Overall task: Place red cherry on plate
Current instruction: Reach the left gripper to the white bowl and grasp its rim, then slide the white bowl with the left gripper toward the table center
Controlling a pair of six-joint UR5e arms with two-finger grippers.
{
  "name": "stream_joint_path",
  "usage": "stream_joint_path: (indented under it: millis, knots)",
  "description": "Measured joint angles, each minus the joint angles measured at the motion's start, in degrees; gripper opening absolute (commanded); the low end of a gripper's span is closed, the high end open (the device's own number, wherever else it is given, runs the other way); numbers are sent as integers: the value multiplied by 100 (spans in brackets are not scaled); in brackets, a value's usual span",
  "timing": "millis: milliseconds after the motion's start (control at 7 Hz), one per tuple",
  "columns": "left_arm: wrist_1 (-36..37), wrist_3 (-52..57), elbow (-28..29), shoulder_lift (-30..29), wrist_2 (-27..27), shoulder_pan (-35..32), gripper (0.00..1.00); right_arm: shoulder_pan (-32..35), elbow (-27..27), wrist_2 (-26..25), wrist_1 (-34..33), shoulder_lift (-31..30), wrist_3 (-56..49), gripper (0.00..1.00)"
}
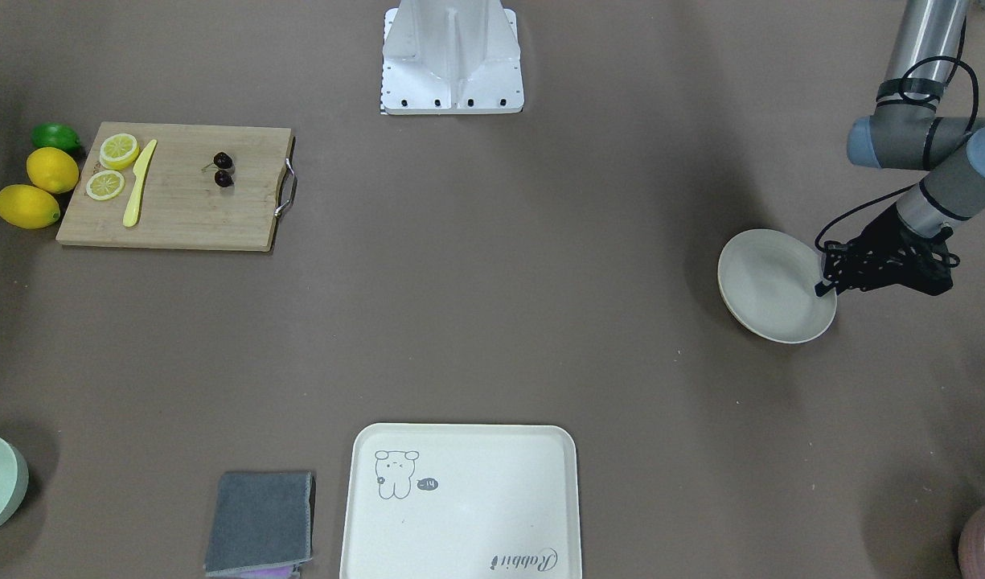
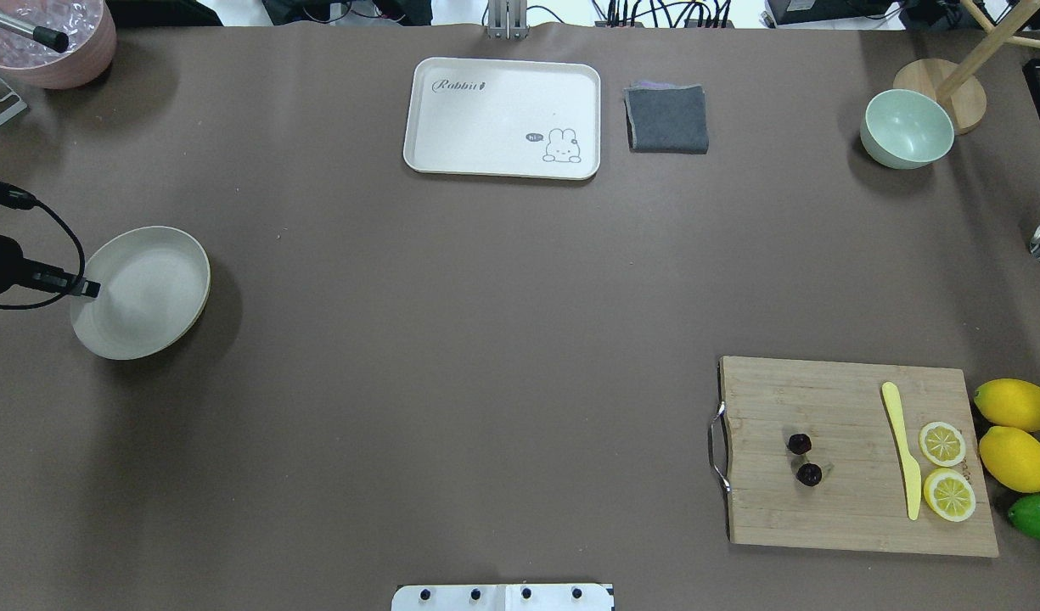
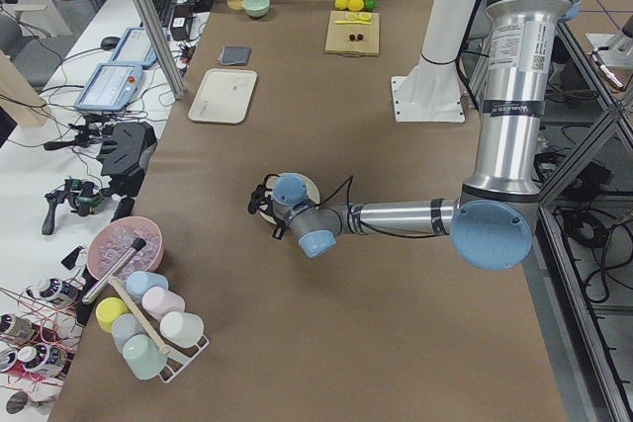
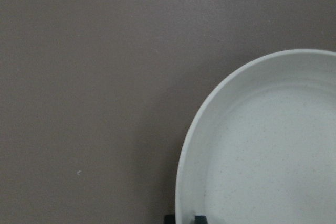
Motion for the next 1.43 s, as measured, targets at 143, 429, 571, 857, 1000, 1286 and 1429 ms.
stream_joint_path:
  millis: [143, 429, 571, 857, 1000, 1286, 1429]
  knots:
    - [6, -99, -19, -1, -159, -62, 0, 0, -1, 0, 0, -6, 0, 100]
    - [11, -380, -48, -22, -610, -309, 0, 0, -9, 5, 0, -20, 0, 100]
    - [46, -423, -53, -47, -764, -417, 0, 0, -10, 5, 0, -22, 0, 100]
    - [334, -537, -59, -317, -1123, -618, 0, 0, -11, 11, 0, -24, -5, 100]
    - [456, -854, -55, -609, -1192, -649, 0, 0, -4, 16, 0, -30, -7, 100]
    - [545, -2004, -69, -1341, -1163, -440, 0, 0, 14, 24, 1, -40, -8, 100]
    - [544, -2821, -137, -1738, -910, -82, 0, -2, 27, 29, 6, -41, -9, 100]
